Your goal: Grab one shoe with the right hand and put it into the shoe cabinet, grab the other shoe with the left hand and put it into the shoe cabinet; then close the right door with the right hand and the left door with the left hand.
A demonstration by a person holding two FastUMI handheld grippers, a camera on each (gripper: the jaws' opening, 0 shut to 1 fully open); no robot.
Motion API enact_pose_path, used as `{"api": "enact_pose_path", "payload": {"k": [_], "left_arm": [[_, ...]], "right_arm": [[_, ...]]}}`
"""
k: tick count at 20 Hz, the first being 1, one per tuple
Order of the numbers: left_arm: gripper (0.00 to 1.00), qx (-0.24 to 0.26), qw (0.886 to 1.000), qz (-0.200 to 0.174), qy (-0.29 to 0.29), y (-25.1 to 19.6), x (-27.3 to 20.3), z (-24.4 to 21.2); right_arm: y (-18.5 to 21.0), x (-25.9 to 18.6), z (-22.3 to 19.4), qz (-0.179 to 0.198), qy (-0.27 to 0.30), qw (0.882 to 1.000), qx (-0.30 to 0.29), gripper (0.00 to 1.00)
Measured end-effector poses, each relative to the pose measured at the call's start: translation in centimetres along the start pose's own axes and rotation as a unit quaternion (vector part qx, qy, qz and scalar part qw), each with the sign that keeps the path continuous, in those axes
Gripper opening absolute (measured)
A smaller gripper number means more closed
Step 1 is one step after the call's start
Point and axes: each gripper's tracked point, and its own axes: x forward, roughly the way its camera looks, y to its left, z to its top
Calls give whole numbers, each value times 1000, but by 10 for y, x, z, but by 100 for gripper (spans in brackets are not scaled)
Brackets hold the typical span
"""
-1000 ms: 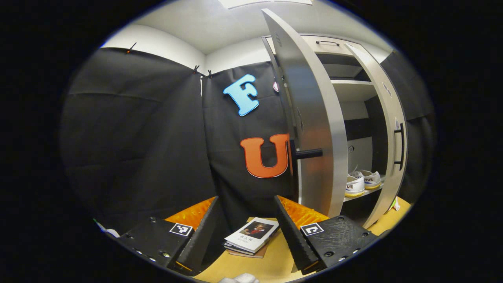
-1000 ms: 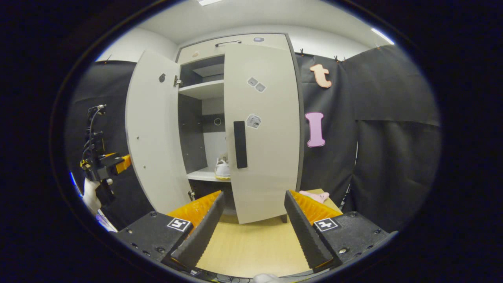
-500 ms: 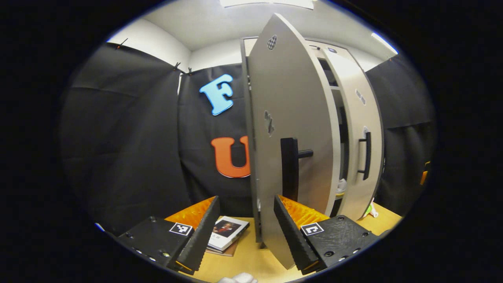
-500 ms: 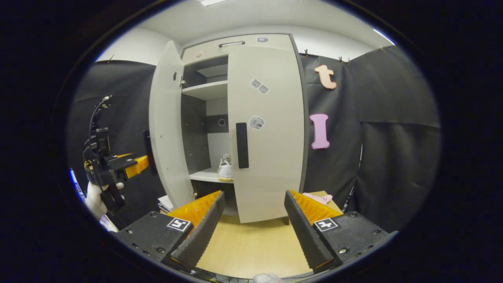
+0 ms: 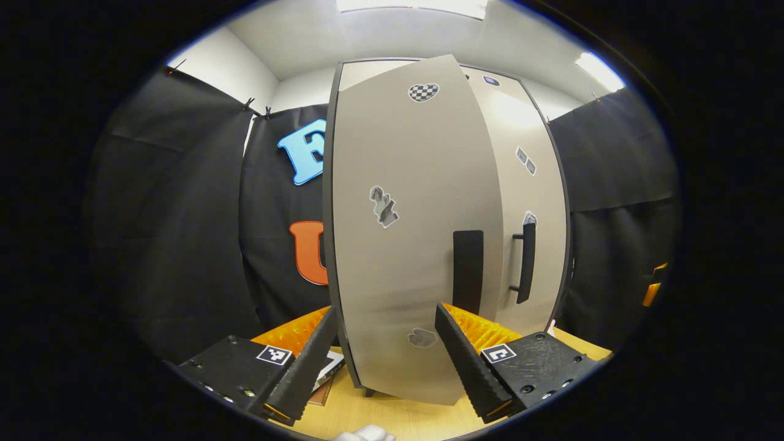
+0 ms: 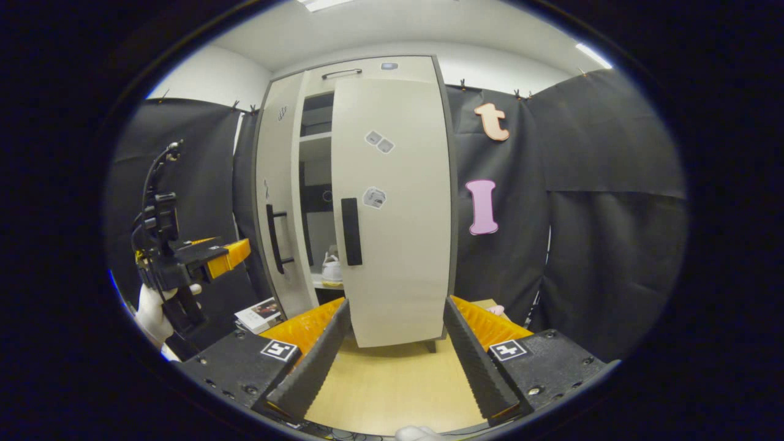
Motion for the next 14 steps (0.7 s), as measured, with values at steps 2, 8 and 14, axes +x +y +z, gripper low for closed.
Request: {"api": "enact_pose_path", "payload": {"k": [2, 8, 14], "left_arm": [[96, -1, 1000, 5, 3, 1, -6, -1], [96, -7, 1000, 22, 9, 5, -47, 2], [100, -14, 1000, 22, 14, 8, -100, 12]], "right_arm": [[2, 0, 2, -2, -1, 1000, -4, 99], [18, -1, 13, 8, -10, 1000, -10, 99], [27, -14, 26, 5, -28, 999, -17, 99]]}}
